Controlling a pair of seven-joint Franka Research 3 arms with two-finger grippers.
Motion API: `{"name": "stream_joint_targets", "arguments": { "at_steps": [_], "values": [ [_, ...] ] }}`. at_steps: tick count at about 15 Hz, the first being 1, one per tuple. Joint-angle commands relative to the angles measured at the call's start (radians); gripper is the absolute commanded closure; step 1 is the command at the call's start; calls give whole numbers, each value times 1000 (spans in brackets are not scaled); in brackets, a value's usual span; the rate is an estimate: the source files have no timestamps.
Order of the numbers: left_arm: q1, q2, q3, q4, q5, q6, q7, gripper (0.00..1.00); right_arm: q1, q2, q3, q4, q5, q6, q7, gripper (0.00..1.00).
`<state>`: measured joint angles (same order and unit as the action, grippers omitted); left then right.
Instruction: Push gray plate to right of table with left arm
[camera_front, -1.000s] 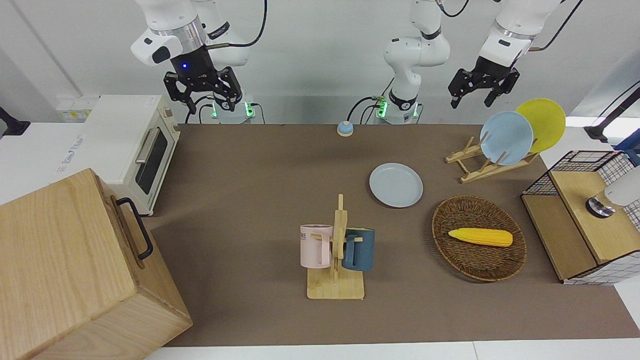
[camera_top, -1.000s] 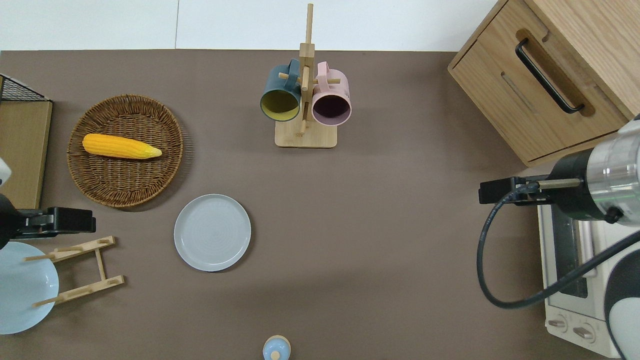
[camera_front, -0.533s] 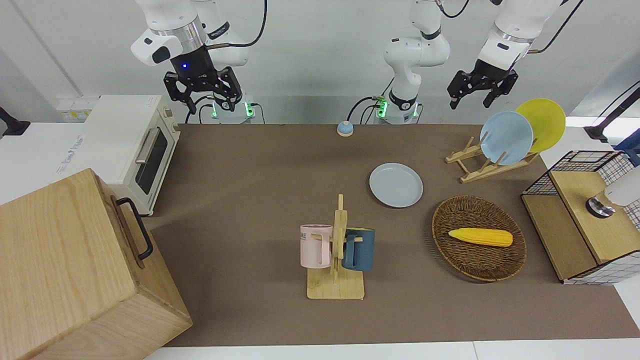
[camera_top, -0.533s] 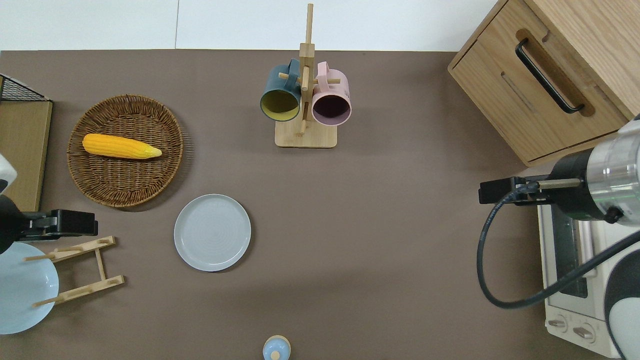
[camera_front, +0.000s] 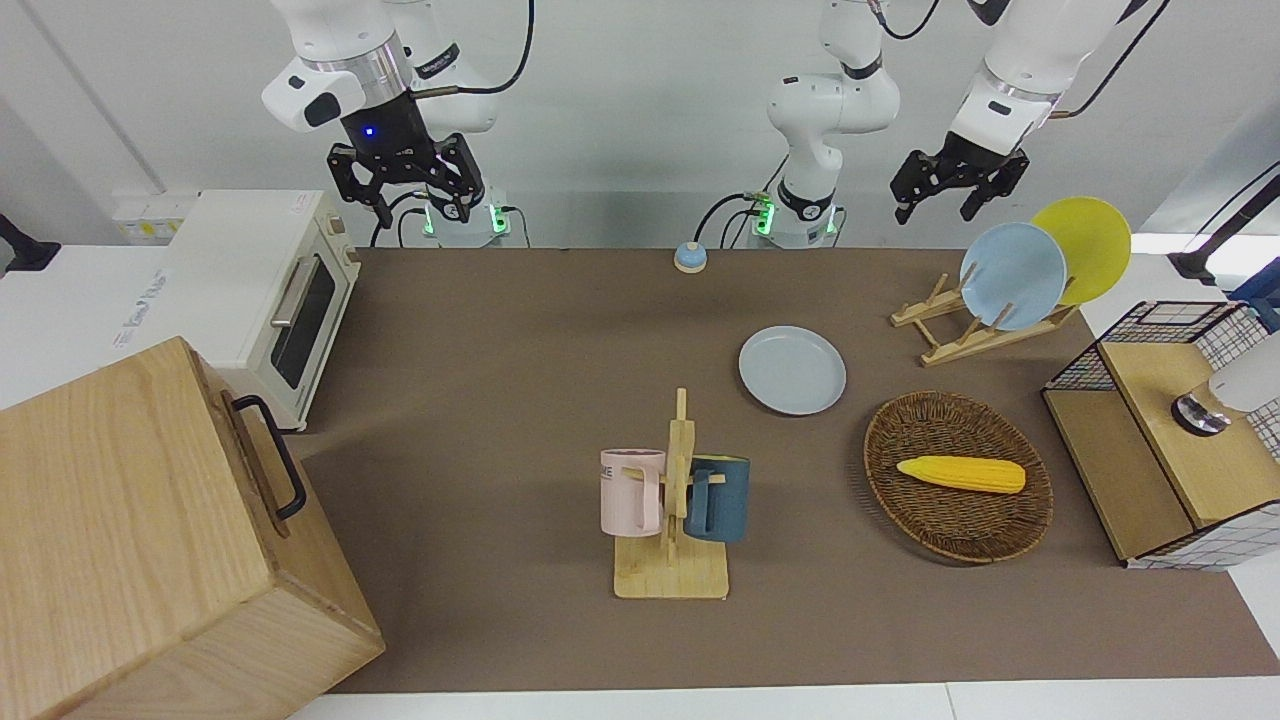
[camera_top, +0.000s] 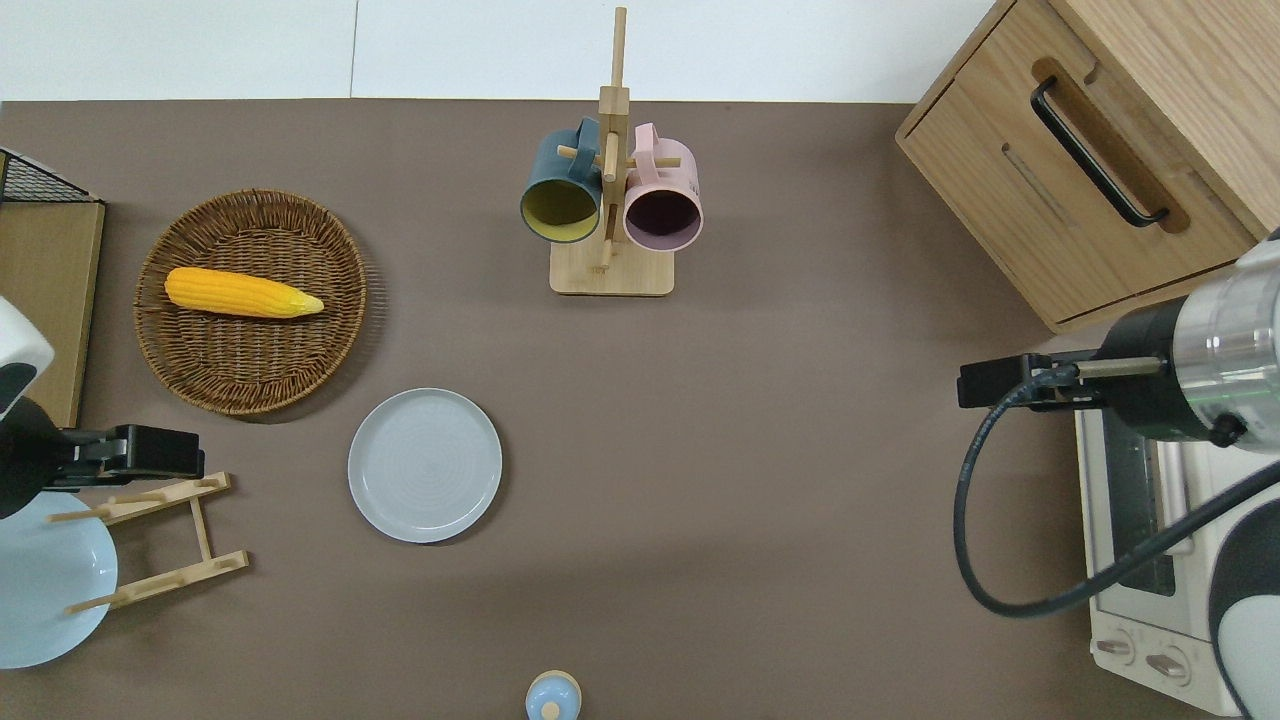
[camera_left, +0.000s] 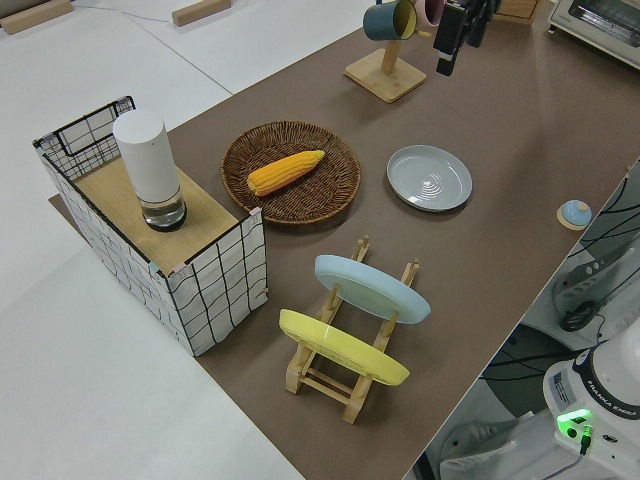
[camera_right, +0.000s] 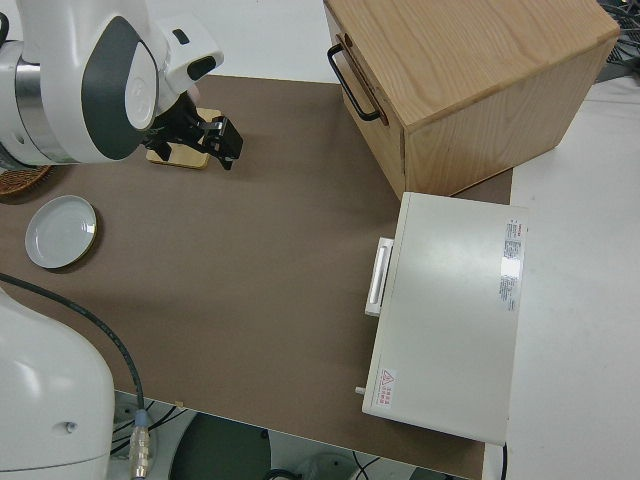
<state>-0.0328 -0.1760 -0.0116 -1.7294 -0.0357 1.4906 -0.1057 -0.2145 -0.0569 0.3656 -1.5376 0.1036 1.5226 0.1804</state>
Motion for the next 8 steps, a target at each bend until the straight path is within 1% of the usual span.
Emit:
{"name": "stream_joint_targets", "arguments": {
  "at_steps": [1,4,6,8],
  "values": [
    [2,-25,18,-35,-30,16,15,9,-6,6,4,14,16,-5,2,5],
    [1,-23,18,-42,-30,42,21,9,-6,6,4,14,16,-5,2,5],
    [2,-22,18,-42,-30,49,70,9,-6,6,4,14,16,-5,2,5],
    [2,-16,18,-42,-30,57,80,7,-6,6,4,14,16,-5,2,5]
  ]
}}
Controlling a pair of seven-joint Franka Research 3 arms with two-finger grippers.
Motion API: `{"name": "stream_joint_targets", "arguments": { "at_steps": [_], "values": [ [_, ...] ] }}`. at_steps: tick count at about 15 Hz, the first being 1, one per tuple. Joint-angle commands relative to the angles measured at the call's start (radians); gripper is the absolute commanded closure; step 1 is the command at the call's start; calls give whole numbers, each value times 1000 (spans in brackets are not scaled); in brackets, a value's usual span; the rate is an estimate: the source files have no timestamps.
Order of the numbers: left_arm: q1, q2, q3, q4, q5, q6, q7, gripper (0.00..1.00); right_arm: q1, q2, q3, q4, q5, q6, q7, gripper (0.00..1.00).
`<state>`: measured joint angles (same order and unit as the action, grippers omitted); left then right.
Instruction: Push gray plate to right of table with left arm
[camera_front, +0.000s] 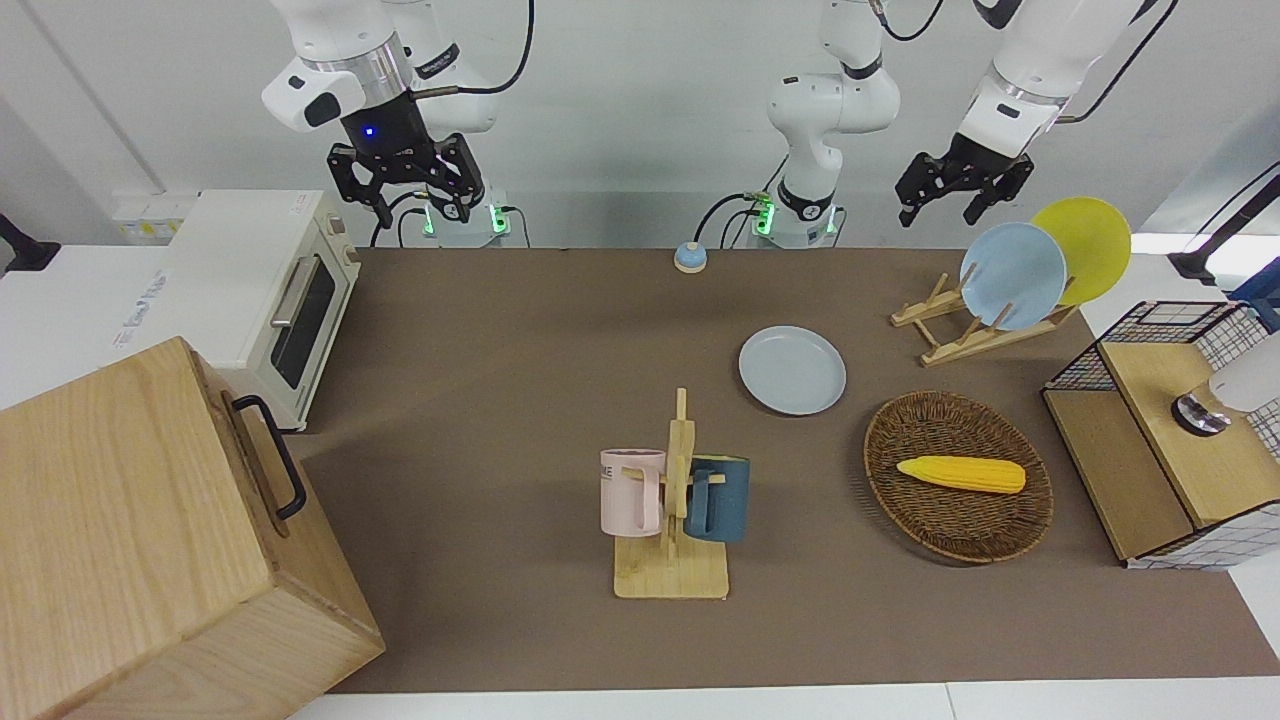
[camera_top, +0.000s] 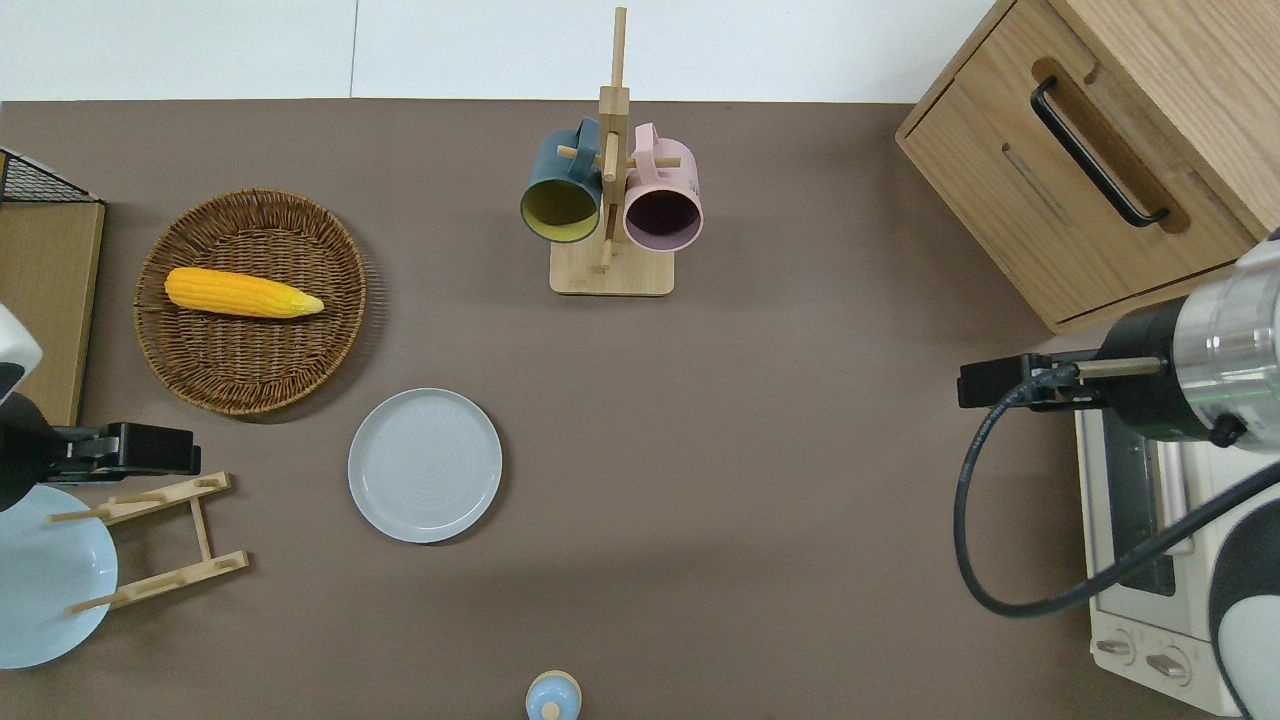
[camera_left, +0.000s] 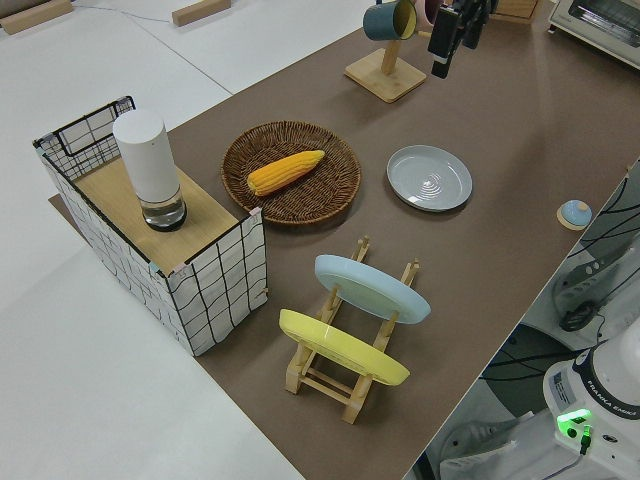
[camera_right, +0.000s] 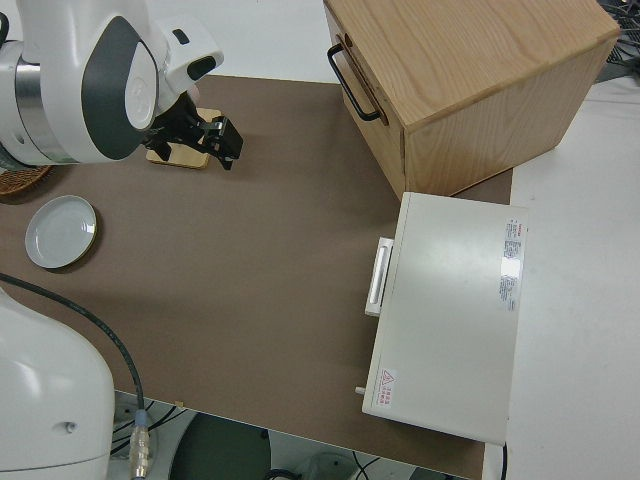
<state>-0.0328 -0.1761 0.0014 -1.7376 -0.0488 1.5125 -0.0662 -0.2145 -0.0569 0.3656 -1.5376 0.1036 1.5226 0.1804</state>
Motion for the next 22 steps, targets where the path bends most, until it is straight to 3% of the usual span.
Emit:
{"name": "stream_joint_targets", "arguments": {
  "at_steps": [1,4,7,14,22],
  "values": [
    [-2,-5,3,-34,-17,35,39,7,-6,6,4,14,16,-5,2,5],
    [-9,58,-4,-40,-13,37,42,5,-6,6,4,14,16,-5,2,5],
    [1,63,0,-51,-17,49,39,5,-6,6,3,14,16,-5,2,5],
    [-6,53,0,-247,-17,230,23,5,-6,6,4,14,16,-5,2,5],
    [-1,64,0,-356,-46,342,23,5,-6,6,3,14,16,-5,2,5]
  ]
}}
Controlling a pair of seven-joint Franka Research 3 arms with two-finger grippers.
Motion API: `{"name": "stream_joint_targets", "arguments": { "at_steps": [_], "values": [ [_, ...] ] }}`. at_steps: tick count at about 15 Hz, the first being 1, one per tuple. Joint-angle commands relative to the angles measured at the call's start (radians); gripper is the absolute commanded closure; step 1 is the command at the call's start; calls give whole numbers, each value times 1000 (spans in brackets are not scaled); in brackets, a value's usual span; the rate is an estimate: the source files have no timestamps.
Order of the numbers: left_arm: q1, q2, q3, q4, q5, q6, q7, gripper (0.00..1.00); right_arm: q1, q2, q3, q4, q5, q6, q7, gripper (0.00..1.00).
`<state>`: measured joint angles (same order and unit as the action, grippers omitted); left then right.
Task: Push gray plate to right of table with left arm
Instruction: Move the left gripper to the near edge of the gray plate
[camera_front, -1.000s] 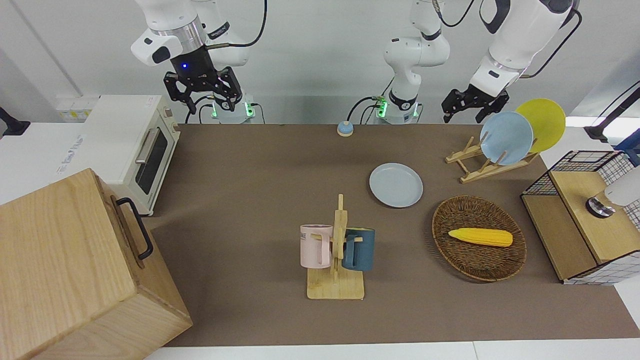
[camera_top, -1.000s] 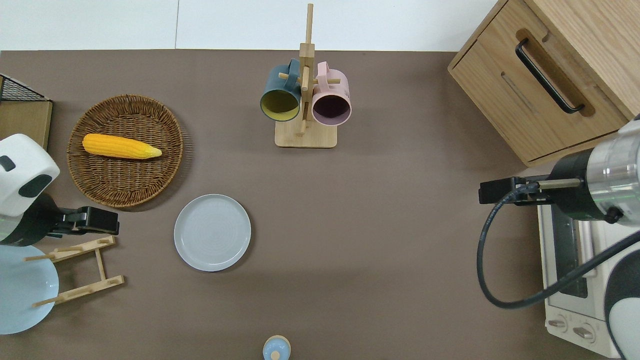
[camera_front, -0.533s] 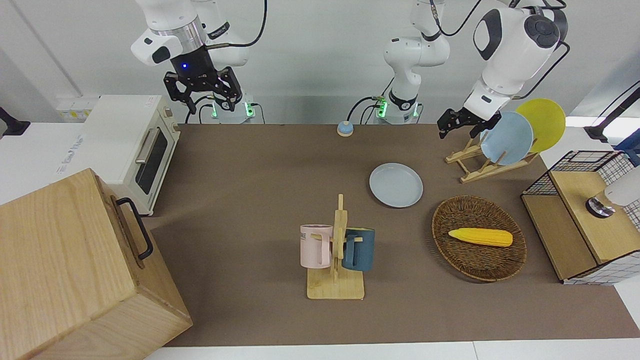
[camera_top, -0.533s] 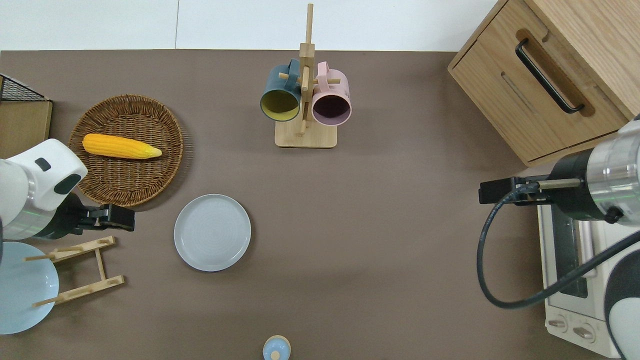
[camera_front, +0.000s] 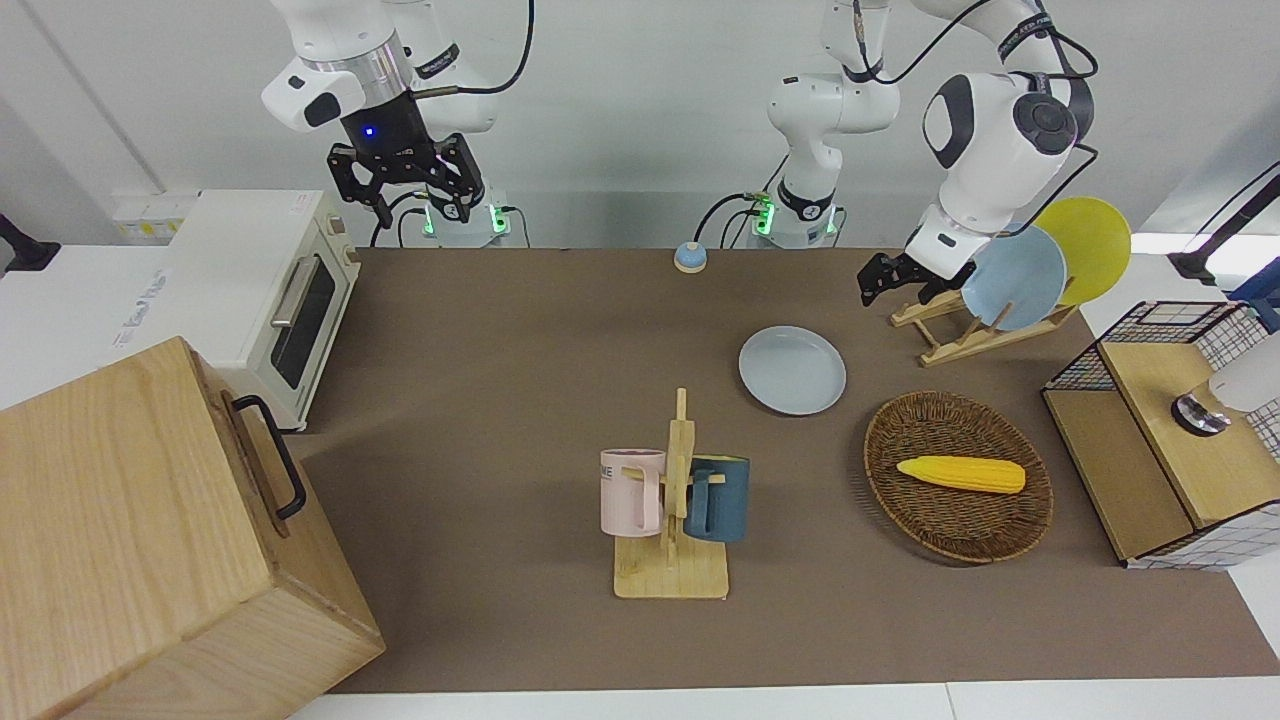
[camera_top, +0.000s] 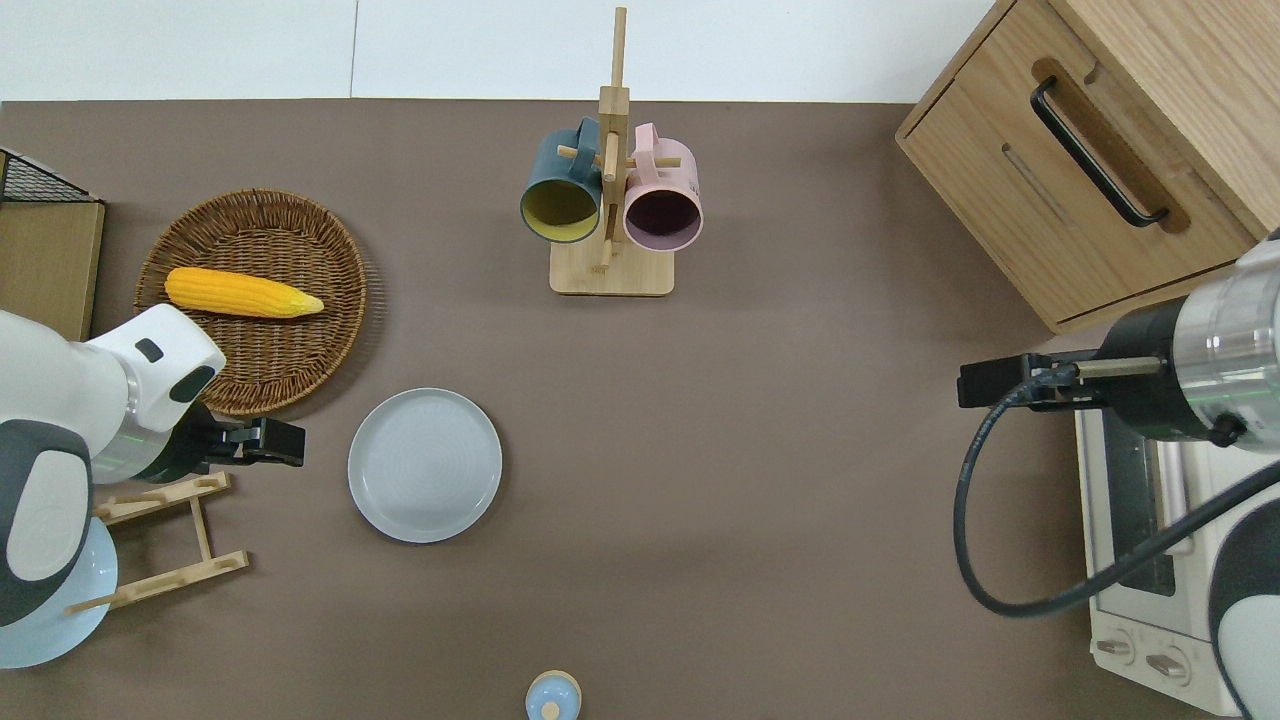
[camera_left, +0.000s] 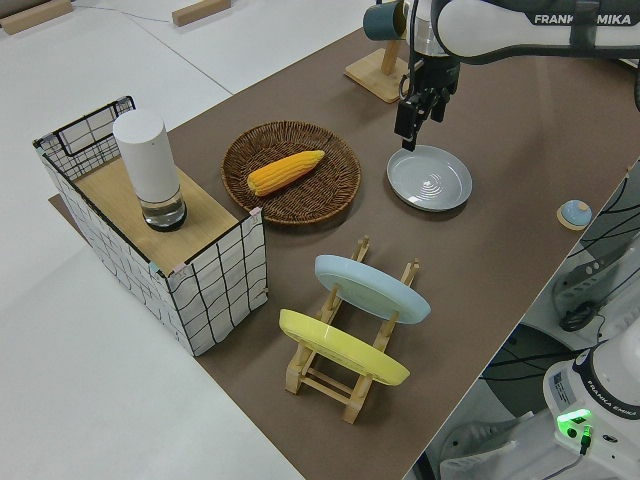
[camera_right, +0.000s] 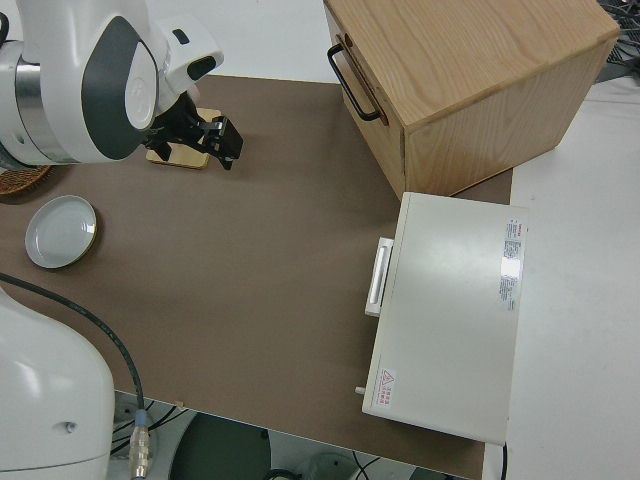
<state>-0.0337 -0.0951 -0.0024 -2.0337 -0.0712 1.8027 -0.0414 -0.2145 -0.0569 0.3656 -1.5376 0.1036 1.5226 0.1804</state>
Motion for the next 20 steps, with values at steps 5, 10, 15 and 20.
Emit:
{"name": "stream_joint_targets", "arguments": {
  "at_steps": [5,10,15,20],
  "values": [
    [-8,-14,4,-180,-41,168,-2,5,-6,6,4,14,16,-5,2,5],
    [-11,18,-5,-243,-41,237,-2,5,-6,6,4,14,16,-5,2,5],
    [-28,71,-10,-319,-42,358,-3,5,-6,6,4,14,16,-5,2,5],
    [-29,86,-11,-329,-44,369,-2,5,-6,6,3,14,16,-5,2,5]
  ]
}}
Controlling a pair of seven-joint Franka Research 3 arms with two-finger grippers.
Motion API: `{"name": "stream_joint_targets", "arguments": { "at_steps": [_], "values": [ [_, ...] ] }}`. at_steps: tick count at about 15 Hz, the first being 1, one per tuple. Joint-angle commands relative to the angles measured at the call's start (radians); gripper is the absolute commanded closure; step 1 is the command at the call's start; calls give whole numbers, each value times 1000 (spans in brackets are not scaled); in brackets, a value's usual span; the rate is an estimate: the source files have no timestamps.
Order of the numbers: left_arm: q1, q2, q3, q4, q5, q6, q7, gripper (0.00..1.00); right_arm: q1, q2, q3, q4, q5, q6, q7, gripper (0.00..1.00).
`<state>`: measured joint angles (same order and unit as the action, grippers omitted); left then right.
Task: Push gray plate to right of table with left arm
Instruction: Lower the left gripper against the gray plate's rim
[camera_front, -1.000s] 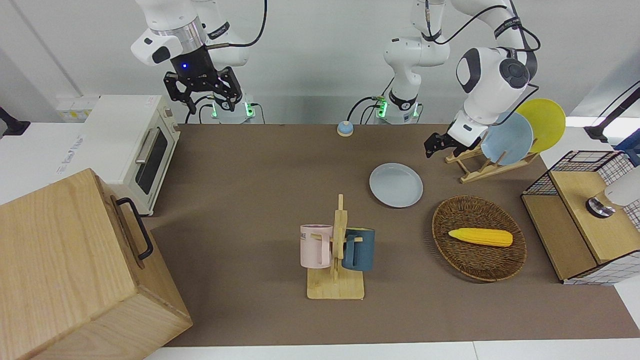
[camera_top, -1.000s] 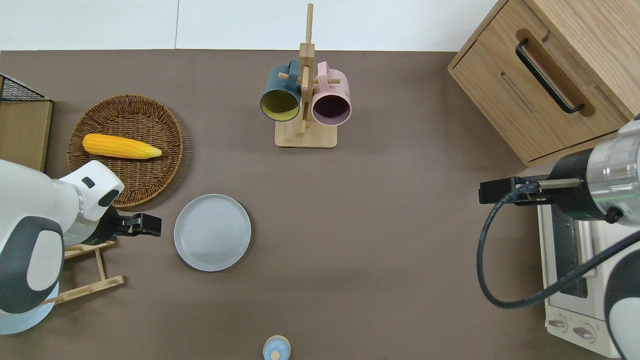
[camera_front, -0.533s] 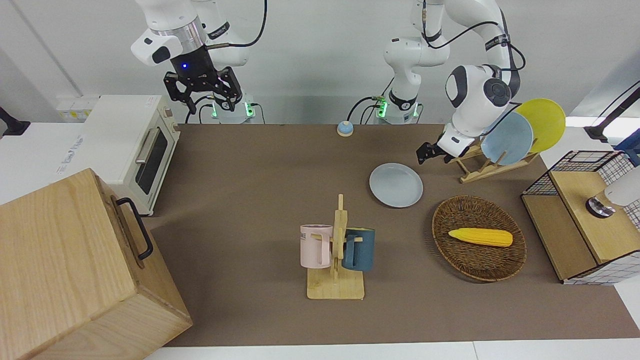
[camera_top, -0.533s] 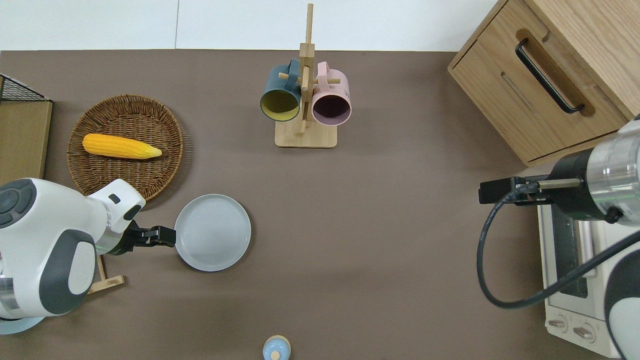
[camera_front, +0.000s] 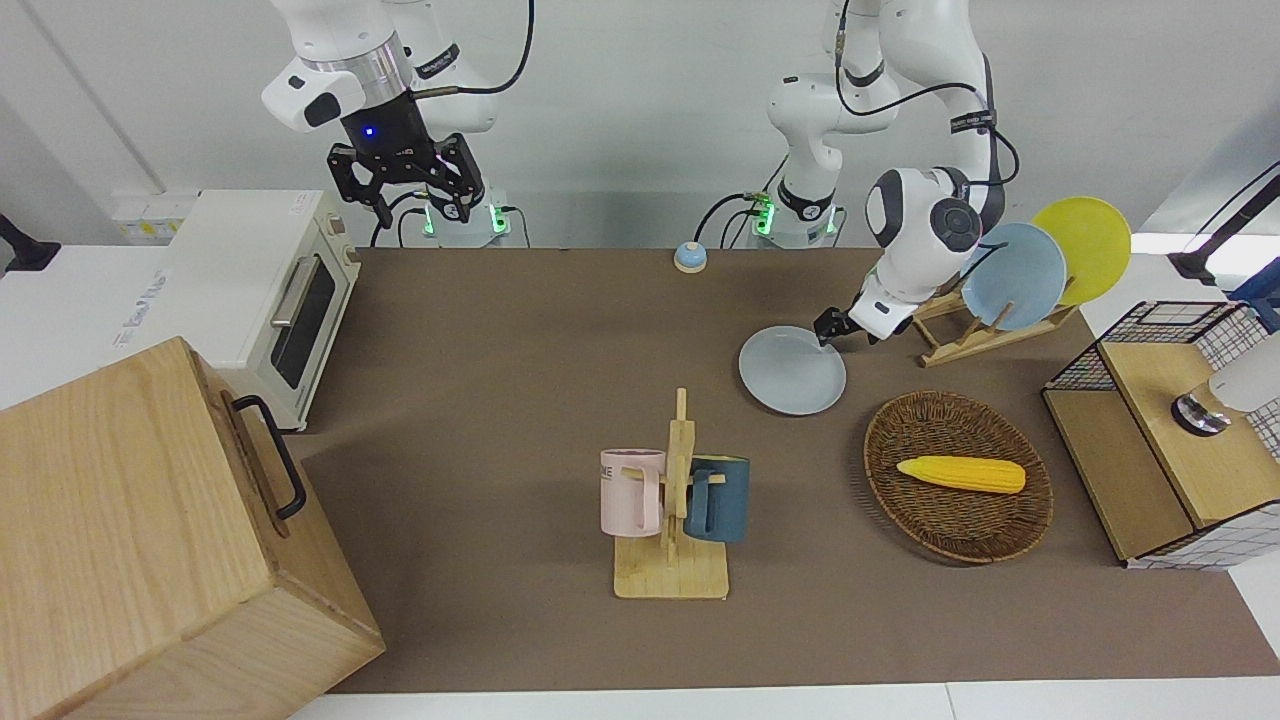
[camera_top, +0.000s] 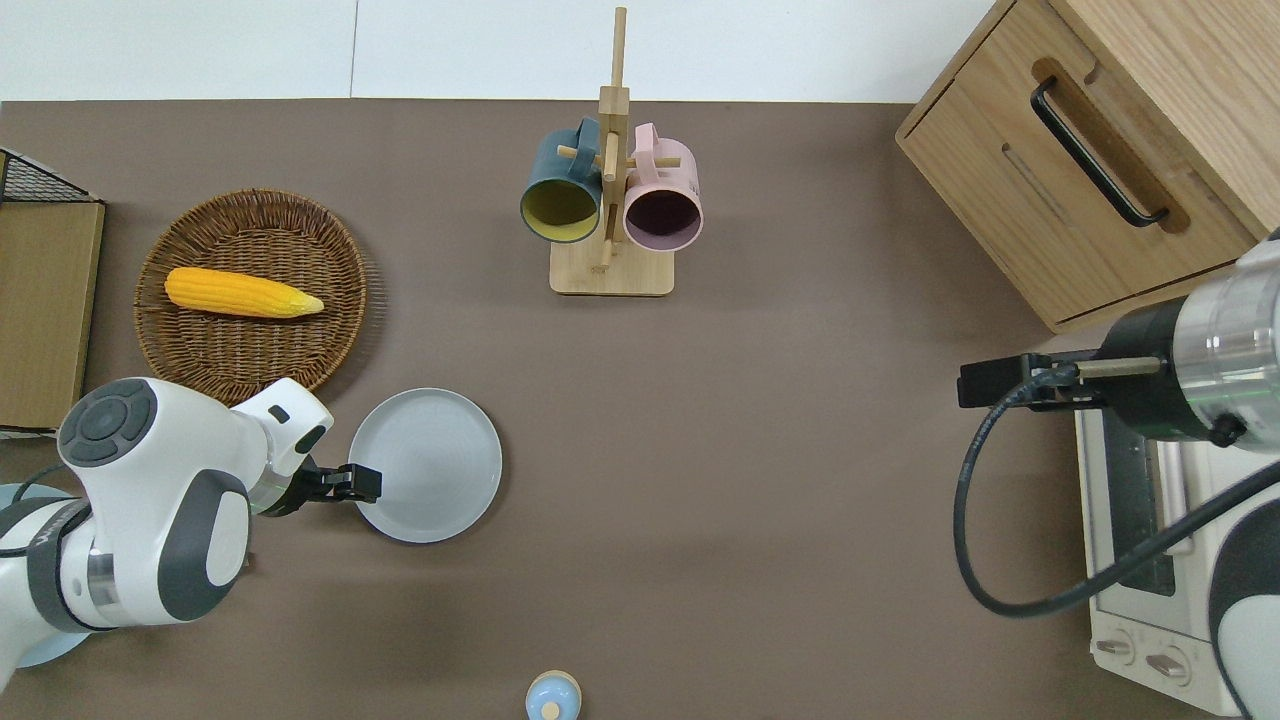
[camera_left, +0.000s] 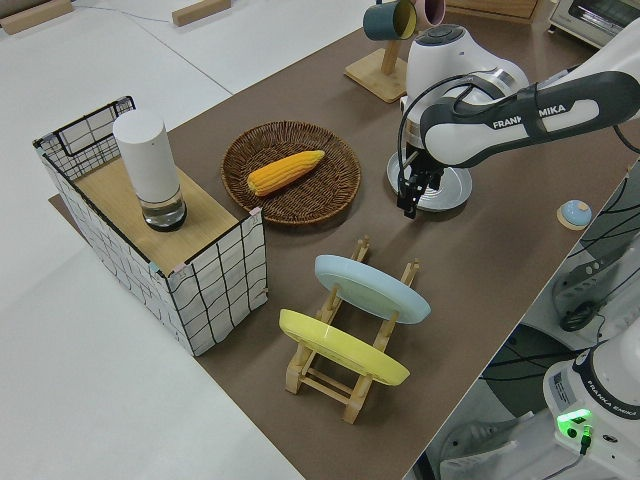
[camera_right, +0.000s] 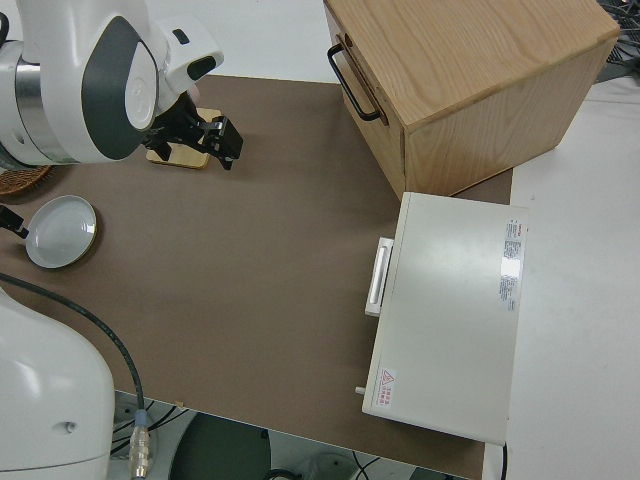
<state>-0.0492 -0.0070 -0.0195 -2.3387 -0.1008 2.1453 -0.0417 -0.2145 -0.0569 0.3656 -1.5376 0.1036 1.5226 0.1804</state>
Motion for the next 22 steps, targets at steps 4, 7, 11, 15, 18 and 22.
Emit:
{"name": "stream_joint_targets", "arguments": {
  "at_steps": [4,7,11,15,18,22],
  "values": [
    [-20,36,6,-24,-28,65,0,7,-6,6,3,14,16,-5,2,5],
    [-26,48,4,-24,-30,82,2,7,-6,6,3,14,16,-5,2,5],
    [-28,67,4,-24,-43,100,6,78,-6,6,4,14,16,-5,2,5],
    [-32,70,4,-24,-59,103,5,452,-6,6,4,14,16,-5,2,5],
    [-44,70,4,-24,-60,103,6,751,-6,6,4,14,16,-5,2,5],
    [-46,76,4,-22,-60,105,11,1000,-6,6,4,14,16,-5,2,5]
  ]
}}
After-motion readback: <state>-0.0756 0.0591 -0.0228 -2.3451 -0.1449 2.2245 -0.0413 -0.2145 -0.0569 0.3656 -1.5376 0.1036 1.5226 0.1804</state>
